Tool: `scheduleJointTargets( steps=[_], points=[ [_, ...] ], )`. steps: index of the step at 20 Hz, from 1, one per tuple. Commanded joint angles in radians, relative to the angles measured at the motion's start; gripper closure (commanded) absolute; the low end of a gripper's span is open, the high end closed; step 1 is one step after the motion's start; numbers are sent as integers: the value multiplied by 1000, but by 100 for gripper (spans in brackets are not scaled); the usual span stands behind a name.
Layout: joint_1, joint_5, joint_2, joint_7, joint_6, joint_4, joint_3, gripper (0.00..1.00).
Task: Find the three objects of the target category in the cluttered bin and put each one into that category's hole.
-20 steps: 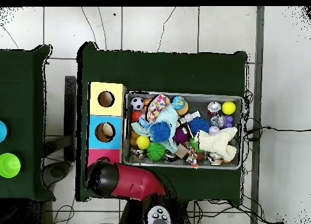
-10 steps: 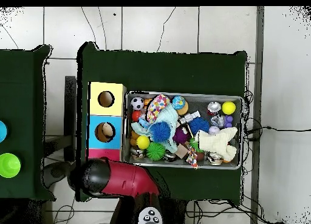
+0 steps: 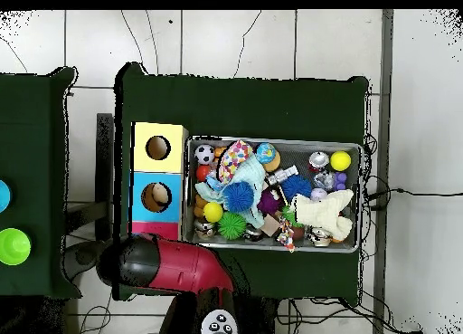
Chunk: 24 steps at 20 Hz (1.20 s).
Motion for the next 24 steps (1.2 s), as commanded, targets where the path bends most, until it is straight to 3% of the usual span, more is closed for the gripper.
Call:
scheduleJointTargets(
  steps=[1,15,19,21,24],
  points=[
    [21,21,30,248,-95,-48,-12,0],
    [-9,-7,75,179,-108,-77,-10,0],
    [-124,-32,118,80,-173,-53,71,0],
    [-226,-49,195,22,-253,-35,163,0],
    [-304,-115,335,-4,-368,-78,225,0]
  ],
)
